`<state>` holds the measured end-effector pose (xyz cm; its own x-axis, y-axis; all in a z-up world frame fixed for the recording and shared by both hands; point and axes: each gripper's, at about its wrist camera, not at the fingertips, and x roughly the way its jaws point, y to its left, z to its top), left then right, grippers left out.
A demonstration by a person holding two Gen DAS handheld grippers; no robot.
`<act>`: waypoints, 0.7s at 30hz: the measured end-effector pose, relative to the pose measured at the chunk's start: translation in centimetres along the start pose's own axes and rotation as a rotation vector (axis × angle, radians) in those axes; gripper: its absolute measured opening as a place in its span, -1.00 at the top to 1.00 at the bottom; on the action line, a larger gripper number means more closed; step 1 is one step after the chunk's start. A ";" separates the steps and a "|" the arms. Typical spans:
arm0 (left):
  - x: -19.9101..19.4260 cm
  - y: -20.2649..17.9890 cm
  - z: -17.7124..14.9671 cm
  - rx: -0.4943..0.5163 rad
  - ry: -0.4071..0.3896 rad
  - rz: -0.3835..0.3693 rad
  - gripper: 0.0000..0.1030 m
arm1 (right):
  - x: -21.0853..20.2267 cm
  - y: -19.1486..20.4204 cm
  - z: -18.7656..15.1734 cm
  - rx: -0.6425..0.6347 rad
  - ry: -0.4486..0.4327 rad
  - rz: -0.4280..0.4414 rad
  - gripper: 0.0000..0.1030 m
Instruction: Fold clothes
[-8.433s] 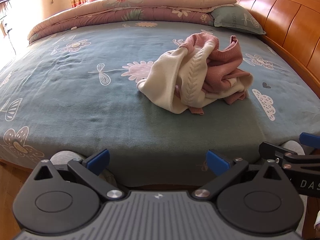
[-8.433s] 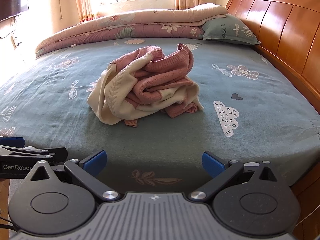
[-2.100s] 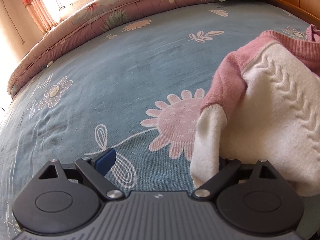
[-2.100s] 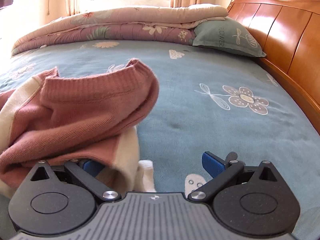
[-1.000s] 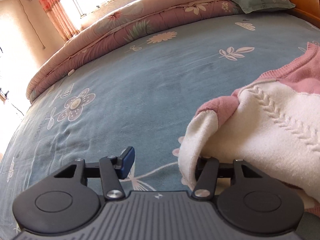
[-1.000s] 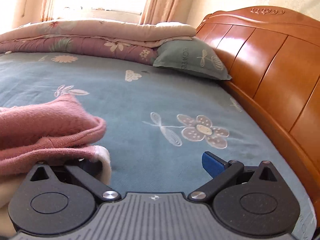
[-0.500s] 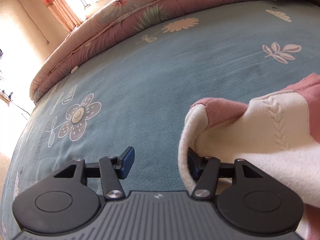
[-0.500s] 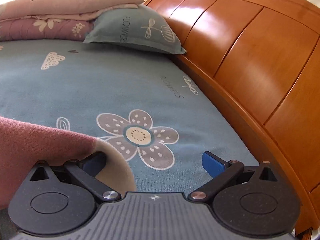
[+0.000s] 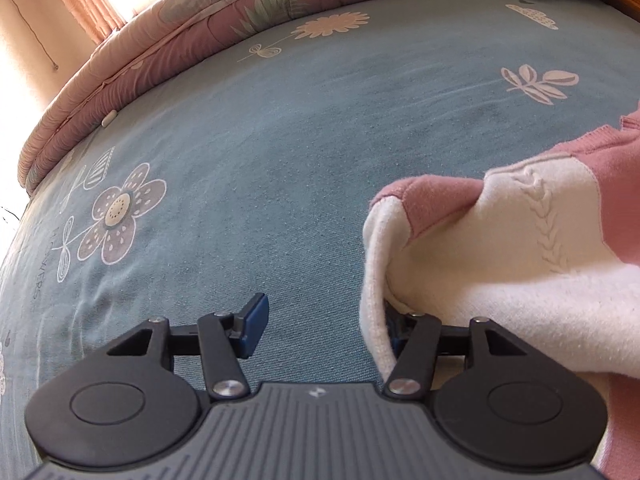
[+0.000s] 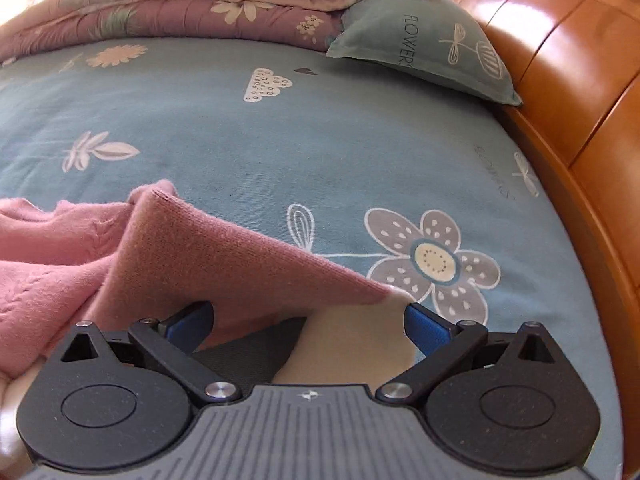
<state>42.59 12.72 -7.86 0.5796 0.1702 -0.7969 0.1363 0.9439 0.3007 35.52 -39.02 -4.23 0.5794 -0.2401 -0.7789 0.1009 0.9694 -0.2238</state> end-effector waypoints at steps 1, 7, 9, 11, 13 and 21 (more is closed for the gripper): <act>0.2 0.4 0.1 -0.025 0.006 -0.012 -0.13 | 0.8 0.1 0.3 -0.016 0.008 -0.031 -1.00; 1.1 2.5 1.1 -0.118 0.028 -0.025 -0.28 | 4.2 -4.0 0.7 0.110 0.009 -0.228 -1.00; 1.4 2.8 1.3 -0.129 0.038 -0.037 -0.28 | 4.2 -4.9 0.3 0.145 0.013 -0.280 -1.00; 1.5 2.6 1.2 -0.114 0.071 -0.046 -0.28 | 2.9 -5.0 -0.5 0.158 0.008 -0.225 -1.00; 0.3 2.0 0.6 -0.084 0.052 -0.041 -0.22 | 1.6 -5.1 -1.4 0.170 0.003 -0.171 -1.00; -6.8 0.7 -3.4 -0.098 0.034 -0.174 -0.37 | -6.7 -1.1 -6.2 0.100 -0.059 0.071 -1.00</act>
<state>36.05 13.15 -4.03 0.5268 0.0103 -0.8500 0.1519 0.9827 0.1060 26.52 -38.74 -2.36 0.6340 -0.1703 -0.7543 0.1363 0.9848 -0.1077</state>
